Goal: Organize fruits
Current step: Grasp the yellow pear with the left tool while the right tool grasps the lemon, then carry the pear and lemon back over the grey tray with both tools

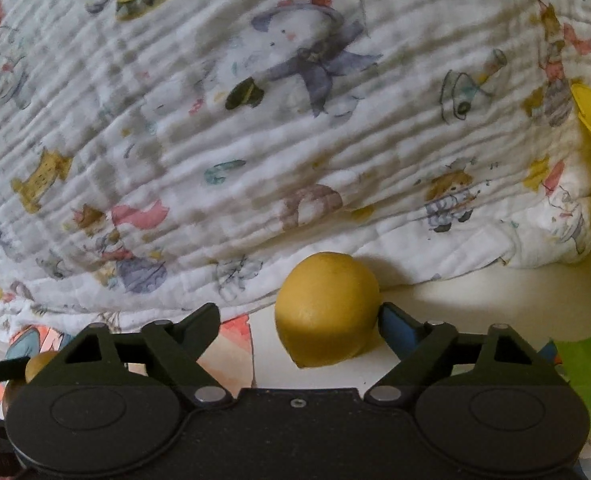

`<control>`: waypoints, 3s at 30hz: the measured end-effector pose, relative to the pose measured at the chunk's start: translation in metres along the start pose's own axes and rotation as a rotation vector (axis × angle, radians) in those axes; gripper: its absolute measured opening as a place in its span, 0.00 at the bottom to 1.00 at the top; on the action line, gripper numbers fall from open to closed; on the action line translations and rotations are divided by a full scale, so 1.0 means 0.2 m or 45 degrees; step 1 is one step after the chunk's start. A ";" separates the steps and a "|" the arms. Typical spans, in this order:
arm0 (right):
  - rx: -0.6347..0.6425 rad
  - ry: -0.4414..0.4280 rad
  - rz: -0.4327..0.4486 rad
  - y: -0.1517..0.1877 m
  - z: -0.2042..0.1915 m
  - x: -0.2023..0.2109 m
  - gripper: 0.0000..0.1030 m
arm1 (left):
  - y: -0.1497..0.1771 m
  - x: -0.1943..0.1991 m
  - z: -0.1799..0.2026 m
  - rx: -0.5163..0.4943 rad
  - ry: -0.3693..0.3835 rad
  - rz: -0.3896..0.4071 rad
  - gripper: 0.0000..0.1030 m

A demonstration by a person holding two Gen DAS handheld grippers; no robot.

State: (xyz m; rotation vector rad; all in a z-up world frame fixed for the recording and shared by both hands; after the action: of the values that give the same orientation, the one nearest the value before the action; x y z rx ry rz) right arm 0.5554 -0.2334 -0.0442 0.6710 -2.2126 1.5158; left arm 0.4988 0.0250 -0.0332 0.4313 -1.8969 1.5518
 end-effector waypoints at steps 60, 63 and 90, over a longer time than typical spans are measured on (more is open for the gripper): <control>0.146 -0.373 -0.114 0.14 -0.26 0.21 0.53 | -0.05 0.19 0.23 -0.008 0.066 0.147 0.69; 0.166 -0.375 -0.082 0.13 -0.24 0.31 0.53 | -0.03 0.28 0.24 0.023 0.074 0.152 0.69; 0.415 -0.571 -0.207 0.67 -0.23 0.96 0.53 | 0.52 0.76 0.41 0.181 0.055 0.085 0.70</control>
State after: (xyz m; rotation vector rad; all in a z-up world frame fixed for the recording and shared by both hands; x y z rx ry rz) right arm 0.3226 -0.1833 -0.0243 1.3759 -2.1510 1.7942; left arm 0.3000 -0.0061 -0.0179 0.3970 -1.7913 1.7333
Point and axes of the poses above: each gripper's, at about its wrist camera, not at the fingertips, and x roughly against the way its jaws point, z to its right, y to its underside, the point moved 6 cm from there along -x, roughly the way its jaws point, and after that the axes turned 3 degrees about z, right-handed, at the moved point
